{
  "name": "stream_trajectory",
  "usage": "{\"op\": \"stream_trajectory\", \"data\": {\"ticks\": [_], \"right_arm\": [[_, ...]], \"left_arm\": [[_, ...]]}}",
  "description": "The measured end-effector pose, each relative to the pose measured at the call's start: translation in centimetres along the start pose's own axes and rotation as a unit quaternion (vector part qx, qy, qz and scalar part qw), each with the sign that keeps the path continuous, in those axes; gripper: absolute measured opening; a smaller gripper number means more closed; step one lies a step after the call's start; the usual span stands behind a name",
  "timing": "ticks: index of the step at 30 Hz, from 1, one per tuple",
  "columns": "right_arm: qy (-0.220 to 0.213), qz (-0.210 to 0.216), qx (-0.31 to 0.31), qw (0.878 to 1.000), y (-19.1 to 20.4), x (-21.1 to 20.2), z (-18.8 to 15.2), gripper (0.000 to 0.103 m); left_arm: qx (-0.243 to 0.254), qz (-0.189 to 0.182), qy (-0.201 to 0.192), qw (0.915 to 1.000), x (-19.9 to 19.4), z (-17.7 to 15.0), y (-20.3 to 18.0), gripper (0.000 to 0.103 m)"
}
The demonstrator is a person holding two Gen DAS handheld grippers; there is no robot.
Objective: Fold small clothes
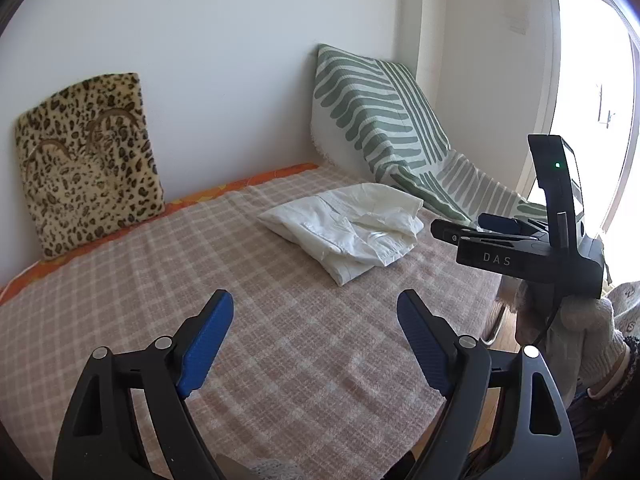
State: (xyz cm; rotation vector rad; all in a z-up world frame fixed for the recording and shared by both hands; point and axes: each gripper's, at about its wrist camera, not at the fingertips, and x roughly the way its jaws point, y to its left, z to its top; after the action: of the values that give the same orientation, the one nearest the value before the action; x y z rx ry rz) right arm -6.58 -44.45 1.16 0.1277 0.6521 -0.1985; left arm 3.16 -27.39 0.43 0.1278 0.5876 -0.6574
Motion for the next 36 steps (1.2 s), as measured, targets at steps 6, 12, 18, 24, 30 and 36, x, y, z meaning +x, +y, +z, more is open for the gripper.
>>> {"op": "stream_trajectory", "data": {"ticks": [6, 12, 18, 24, 30, 36], "right_arm": [[-0.001, 0.000, -0.001, 1.000, 0.04, 0.30, -0.02, 0.088], [0.003, -0.003, -0.009, 1.000, 0.62, 0.82, -0.53, 0.088], [-0.001, -0.008, -0.001, 1.000, 0.51, 0.42, -0.84, 0.088], [0.001, -0.008, 0.003, 1.000, 0.32, 0.53, -0.83, 0.088], [0.001, -0.008, 0.003, 1.000, 0.34, 0.46, -0.89, 0.088], [0.002, -0.004, 0.007, 1.000, 0.36, 0.73, -0.71, 0.088]], "left_arm": [[-0.002, 0.018, 0.009, 0.9998, 0.11, -0.30, 0.20, 0.103], [-0.006, 0.018, 0.011, 0.9998, -0.05, -0.43, 0.59, 0.103], [-0.012, 0.019, 0.021, 0.9995, 0.09, -0.74, 0.90, 0.103], [-0.013, 0.011, 0.021, 0.9996, -0.10, -0.83, 0.97, 0.103], [-0.010, 0.012, 0.018, 0.9997, -0.37, -0.88, 0.61, 0.103], [-0.010, 0.008, 0.017, 0.9998, -0.44, -0.82, 0.66, 0.103]]}}
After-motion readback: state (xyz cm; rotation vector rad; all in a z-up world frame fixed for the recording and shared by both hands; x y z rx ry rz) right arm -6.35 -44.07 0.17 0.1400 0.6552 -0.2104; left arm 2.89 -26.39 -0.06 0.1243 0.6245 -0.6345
